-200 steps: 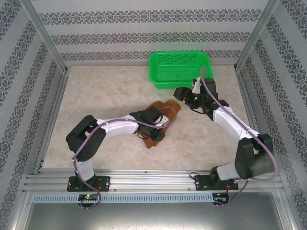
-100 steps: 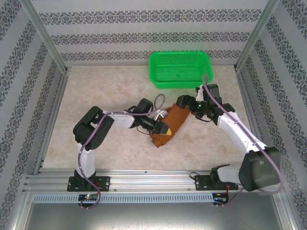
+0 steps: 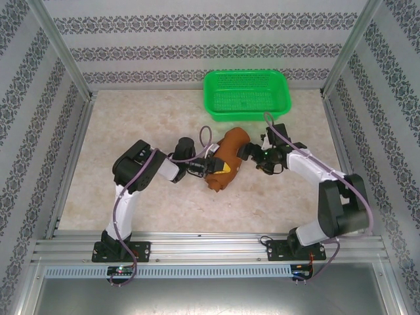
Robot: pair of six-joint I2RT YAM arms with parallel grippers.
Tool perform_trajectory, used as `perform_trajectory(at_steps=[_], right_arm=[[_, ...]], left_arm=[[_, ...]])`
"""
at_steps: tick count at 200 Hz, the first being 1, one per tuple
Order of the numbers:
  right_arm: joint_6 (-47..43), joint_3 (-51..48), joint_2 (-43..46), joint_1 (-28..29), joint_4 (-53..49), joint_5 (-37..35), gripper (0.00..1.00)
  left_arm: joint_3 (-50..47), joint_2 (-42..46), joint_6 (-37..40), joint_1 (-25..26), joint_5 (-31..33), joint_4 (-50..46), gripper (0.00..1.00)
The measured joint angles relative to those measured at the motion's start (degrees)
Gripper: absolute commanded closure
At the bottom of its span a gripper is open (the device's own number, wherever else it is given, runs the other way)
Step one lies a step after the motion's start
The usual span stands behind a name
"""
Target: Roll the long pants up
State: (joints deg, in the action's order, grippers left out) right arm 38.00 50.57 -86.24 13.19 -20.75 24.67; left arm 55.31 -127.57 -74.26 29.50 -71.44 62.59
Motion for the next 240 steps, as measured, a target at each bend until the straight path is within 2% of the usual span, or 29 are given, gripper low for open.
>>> perform_trajectory(at_steps=[35,70,99,122,210,240], right_arm=[[1.4,1.7,-4.13,2.64,3.37,0.44,0.02],[2.23,4.5,-5.55,5.46,5.31,0.46,0.02],[2.36,7.91,-10.36,6.88,6.84,1.16,0.02],[2.29,12.22,-15.72,6.84,5.4,2.8,0.02],[-0.7,25.33,-26.27,9.11,-3.32,1.44,0.03],[-0.9,27.23,-28.2,9.68,-3.87,1.11,0.09]], left_arm=[[-1.03,-2.05,-5.77,0.0,1.53,9.14,1.0],[-1.64,-2.16,-6.86,0.02,2.47,11.02,1.0],[-1.66,-2.27,-7.26,0.0,2.95,11.37,1.0],[-1.42,-2.51,-8.11,-0.7,3.63,11.37,1.0],[-1.03,-3.43,-11.76,-3.02,4.42,13.46,1.0],[-1.03,-4.76,-15.26,-3.39,4.72,17.4,1.0]])
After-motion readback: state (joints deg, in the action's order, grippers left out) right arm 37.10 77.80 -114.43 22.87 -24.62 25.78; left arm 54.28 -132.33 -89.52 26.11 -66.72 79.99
